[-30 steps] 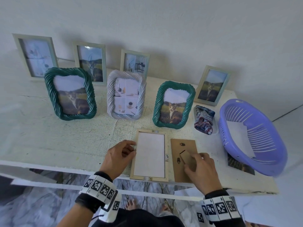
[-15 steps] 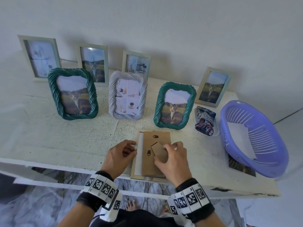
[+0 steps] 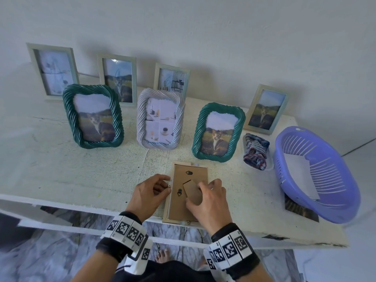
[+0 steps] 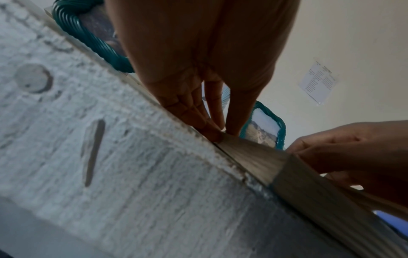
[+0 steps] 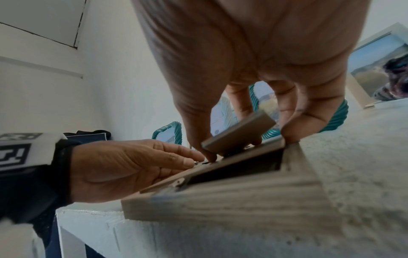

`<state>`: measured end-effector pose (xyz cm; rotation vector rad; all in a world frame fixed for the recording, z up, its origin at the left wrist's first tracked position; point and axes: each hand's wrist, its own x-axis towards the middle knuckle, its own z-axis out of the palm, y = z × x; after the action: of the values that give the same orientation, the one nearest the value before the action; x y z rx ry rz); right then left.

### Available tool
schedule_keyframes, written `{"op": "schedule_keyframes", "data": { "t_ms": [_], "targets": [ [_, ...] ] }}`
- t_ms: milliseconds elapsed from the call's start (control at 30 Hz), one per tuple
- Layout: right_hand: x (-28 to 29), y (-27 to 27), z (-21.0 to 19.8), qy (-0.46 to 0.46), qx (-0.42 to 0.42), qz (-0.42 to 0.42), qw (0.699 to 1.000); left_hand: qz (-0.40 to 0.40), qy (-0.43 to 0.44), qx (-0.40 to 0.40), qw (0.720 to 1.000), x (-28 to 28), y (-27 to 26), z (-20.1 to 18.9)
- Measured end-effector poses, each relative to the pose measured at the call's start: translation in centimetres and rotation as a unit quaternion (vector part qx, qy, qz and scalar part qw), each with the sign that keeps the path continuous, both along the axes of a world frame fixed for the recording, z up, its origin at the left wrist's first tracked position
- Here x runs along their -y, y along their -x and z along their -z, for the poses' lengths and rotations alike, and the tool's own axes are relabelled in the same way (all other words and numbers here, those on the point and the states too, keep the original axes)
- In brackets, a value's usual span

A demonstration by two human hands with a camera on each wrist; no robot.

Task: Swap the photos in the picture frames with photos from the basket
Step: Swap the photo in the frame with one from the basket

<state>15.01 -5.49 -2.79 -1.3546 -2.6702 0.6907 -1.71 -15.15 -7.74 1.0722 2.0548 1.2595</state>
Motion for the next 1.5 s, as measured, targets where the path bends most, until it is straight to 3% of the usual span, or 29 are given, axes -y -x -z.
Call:
{"op": "schedule_keyframes", "data": {
  "t_ms": [333,533,933,1233,1500],
  "targets": [
    [0.0,-0.1,1.0,-0.056,0.043,-0.022,0.997,-0.003,0.002,0.007,1.000,0.0,0.0,-0.1],
    [-3.6,-3.0,1.2,0.049,-0.102,-0.060,0.992,-0.004,0.004,0.007,1.000,0.0,-0.1,-0.2],
    [-8.0,-4.2,1.5,0.121,-0.096,-0.187,0.970,-0.002,-0.001,0.009,1.000,0.1,-0.1,-0.3],
    [-8.7,-3.3,1.7,0.109,-0.048,-0.206,0.971,-0.001,0.001,0.006,1.000,0.0,0.0,0.0],
    [-7.5,-2.8,2.2,0.073,-0.089,-0.167,0.979,-0.013,-0.032,-0.029,0.999,0.2,-0.3,0.6]
  ]
}}
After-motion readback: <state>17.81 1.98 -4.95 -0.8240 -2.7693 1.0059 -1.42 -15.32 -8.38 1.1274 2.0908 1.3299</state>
